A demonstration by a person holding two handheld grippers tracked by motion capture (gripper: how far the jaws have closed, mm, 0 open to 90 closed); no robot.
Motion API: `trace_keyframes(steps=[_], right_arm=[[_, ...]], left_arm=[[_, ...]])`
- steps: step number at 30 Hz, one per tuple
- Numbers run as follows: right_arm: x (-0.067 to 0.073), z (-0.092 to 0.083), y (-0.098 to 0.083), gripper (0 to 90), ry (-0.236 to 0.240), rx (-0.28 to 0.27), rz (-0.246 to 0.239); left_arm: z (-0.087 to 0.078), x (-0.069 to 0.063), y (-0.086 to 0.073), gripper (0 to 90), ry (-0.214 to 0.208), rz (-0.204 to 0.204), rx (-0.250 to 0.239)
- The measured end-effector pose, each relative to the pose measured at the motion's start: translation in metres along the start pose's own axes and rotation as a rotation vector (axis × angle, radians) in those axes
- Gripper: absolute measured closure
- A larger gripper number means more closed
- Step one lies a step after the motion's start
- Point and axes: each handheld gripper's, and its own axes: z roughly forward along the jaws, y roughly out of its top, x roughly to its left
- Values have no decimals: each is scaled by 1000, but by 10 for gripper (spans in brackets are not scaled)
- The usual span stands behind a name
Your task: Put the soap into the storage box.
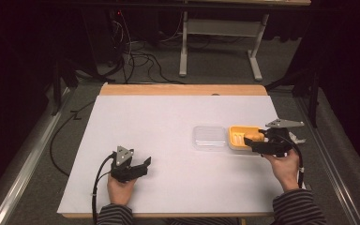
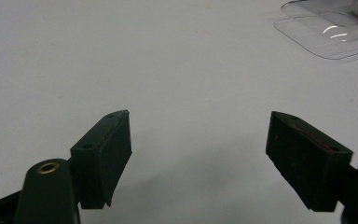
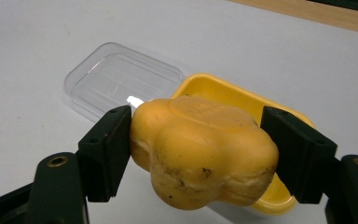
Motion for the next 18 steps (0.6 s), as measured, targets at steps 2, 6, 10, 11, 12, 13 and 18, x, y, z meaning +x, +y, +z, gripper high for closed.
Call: trace_keyframes(steps=[2,6,10,11,12,13,18], right_arm=[[-2,2,1,276,1,-1,0],[-5,7,1,276,-8,7,20],[-9,11,2,276,-9,5,37],[-9,12,2,276,-11,8,40],[-10,14,2,276,-15,12,40],[-10,14,2,276,-15,12,40],[-13,22,2,276,-23,24,53]], left_arm=[[0,0,0,229,0,0,0],[0,0,0,229,0,-2,0],[0,0,0,229,1,-1,0],[0,0,0,229,1,-3,0],[0,0,0,229,1,-2,0],[0,0,0,229,1,0,0],[0,0,0,229,1,0,-1]])
